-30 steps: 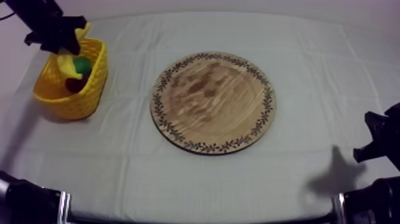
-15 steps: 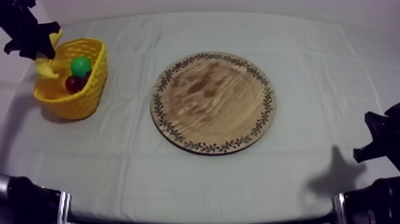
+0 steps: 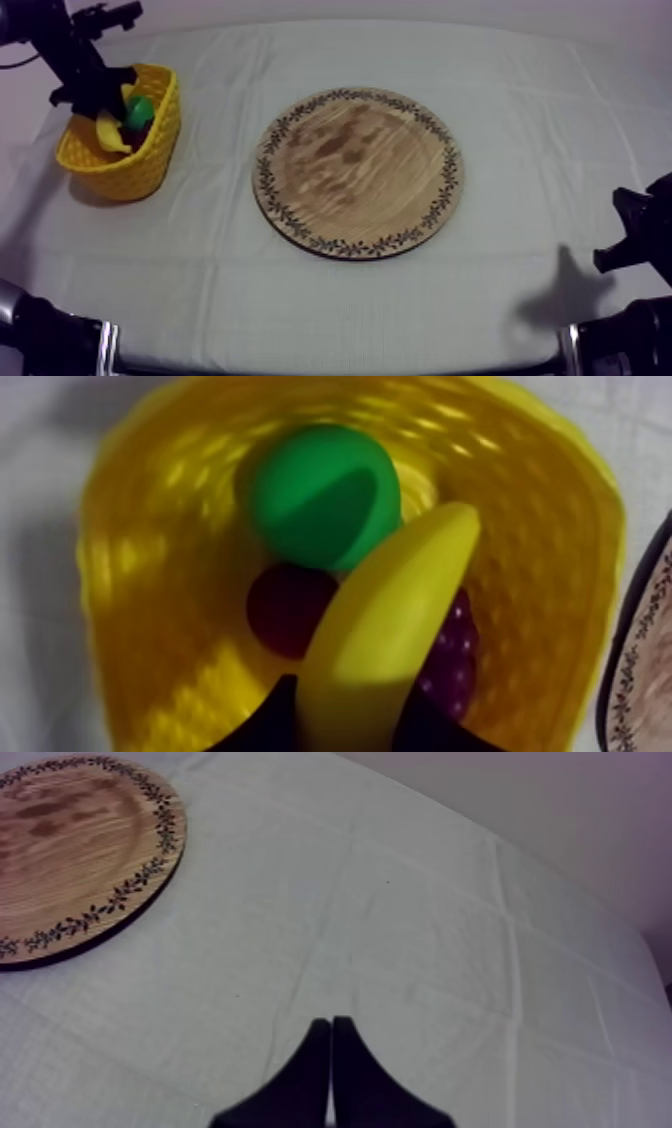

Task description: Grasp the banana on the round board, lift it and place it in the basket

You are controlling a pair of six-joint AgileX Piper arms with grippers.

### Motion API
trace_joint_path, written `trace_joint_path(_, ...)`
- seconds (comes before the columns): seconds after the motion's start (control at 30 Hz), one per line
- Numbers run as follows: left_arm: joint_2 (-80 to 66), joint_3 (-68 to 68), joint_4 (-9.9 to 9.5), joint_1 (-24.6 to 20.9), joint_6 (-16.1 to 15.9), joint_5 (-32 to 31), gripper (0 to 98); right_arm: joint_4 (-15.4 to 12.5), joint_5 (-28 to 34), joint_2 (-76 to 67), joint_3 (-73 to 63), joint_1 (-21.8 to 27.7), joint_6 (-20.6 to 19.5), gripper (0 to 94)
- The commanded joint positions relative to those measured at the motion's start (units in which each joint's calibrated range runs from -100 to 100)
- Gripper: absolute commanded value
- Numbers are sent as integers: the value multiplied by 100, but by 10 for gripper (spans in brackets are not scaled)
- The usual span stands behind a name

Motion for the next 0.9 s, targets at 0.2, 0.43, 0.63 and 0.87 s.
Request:
trace_joint_path(0.2,200,85,7,-67,-252,-294,704,0,0,0,1,-1,2,3)
trace_joint_path(0.43,-54,246,25,-50,-371,-315,920,0,0,0,1,-1,2,3)
trace_joint_path(0.63,-626,567,29,-8,-304,-493,856,0,0,0,1,-1,2,3)
trace_joint_path(0.87,-1696,1384,41,95,-135,-921,621,0,0,0,1,-1,2,3)
